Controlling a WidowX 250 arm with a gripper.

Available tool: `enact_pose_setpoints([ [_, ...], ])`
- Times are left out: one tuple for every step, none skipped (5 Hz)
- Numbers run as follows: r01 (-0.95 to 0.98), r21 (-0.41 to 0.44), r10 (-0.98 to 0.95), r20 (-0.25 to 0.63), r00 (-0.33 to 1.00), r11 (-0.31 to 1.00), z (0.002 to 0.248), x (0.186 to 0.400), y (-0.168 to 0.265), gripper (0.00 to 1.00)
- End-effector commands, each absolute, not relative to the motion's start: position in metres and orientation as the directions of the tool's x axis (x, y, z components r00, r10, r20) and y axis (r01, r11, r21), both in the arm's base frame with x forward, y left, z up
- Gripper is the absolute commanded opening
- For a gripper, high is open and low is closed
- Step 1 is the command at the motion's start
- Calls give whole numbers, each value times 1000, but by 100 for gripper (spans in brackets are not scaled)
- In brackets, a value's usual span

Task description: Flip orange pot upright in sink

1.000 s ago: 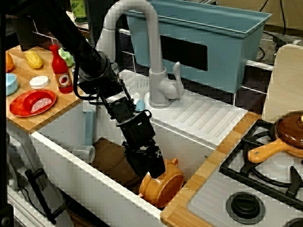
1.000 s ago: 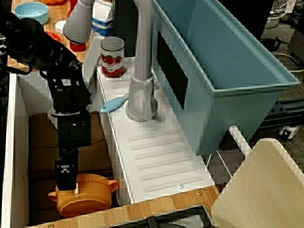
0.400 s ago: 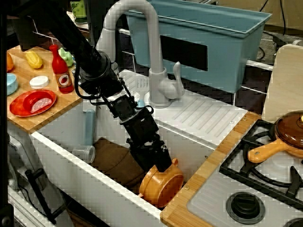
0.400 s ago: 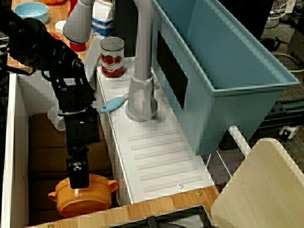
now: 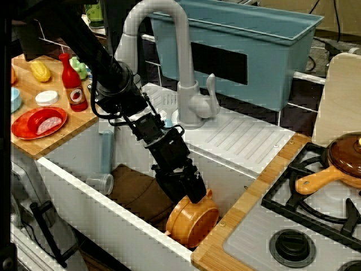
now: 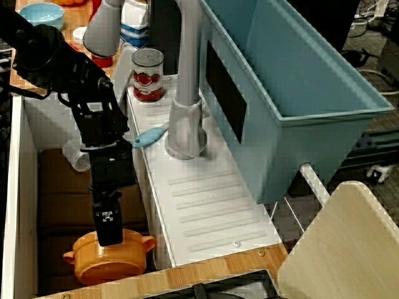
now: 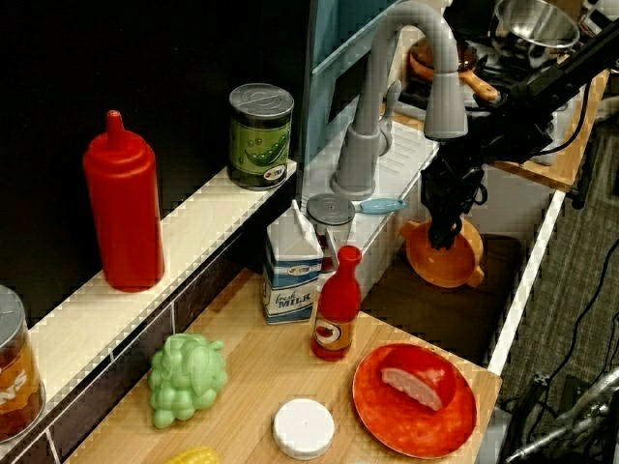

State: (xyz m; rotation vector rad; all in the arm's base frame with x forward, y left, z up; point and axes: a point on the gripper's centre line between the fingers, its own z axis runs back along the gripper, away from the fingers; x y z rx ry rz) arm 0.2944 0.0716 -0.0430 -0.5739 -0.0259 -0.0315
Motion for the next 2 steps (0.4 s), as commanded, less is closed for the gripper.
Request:
enact_pose_setpoints([
  [72, -575, -60, 41, 997, 815, -35, 292, 54, 100],
  [95, -586, -93, 34, 995, 805, -33, 289, 47, 100],
])
